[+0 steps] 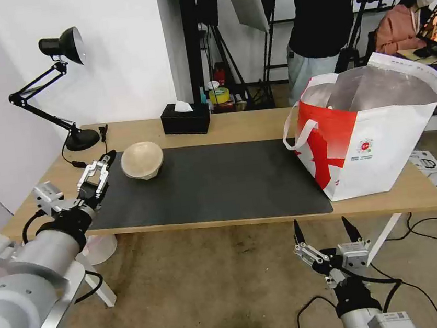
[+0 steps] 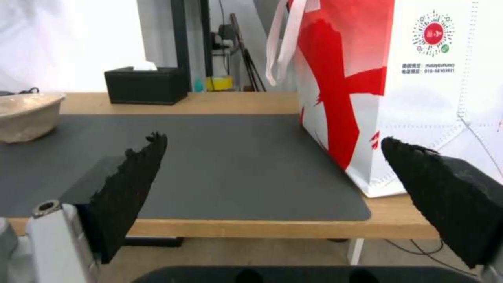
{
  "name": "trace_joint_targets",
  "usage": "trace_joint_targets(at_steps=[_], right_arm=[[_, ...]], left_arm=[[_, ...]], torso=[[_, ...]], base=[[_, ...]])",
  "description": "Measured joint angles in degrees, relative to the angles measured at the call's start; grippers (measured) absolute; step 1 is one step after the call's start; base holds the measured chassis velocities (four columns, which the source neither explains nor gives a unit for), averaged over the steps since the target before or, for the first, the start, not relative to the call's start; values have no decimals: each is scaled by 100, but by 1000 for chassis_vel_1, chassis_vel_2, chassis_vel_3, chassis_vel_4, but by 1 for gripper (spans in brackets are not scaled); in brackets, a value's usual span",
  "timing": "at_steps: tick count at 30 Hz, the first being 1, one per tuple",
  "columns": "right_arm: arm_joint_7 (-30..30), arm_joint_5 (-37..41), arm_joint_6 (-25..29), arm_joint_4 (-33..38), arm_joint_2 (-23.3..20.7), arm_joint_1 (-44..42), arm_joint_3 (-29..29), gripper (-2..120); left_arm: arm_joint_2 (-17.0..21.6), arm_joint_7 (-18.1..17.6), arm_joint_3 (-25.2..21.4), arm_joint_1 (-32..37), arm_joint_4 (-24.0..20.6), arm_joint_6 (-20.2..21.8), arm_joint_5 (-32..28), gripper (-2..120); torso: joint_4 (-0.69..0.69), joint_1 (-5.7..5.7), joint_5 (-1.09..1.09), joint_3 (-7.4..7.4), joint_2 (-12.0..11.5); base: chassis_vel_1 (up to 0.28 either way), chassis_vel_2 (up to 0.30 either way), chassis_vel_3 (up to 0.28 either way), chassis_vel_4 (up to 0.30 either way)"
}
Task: Pick up the trash from the table and place it into the takeout bag.
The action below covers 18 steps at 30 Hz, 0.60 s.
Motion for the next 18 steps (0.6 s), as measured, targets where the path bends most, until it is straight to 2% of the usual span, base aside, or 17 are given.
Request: trace_joint_targets(at_steps=[6,12,18], right_arm=[[0,0,0,0,0,0,0,100],[0,0,0,0,0,0,0,100],[0,0,0,0,0,0,0,100]], left_arm=[[3,-118,-143,38,0,-32,-8,100],[206,-157,-311,-71,13,-32,-70,100],[295,-234,-246,-231,218,-32,-93,100]], torso=[[0,0,0,0,0],[0,0,0,0,0],[0,0,0,0,0]], base=[[0,0,0,0],[0,0,0,0],[0,0,0,0]])
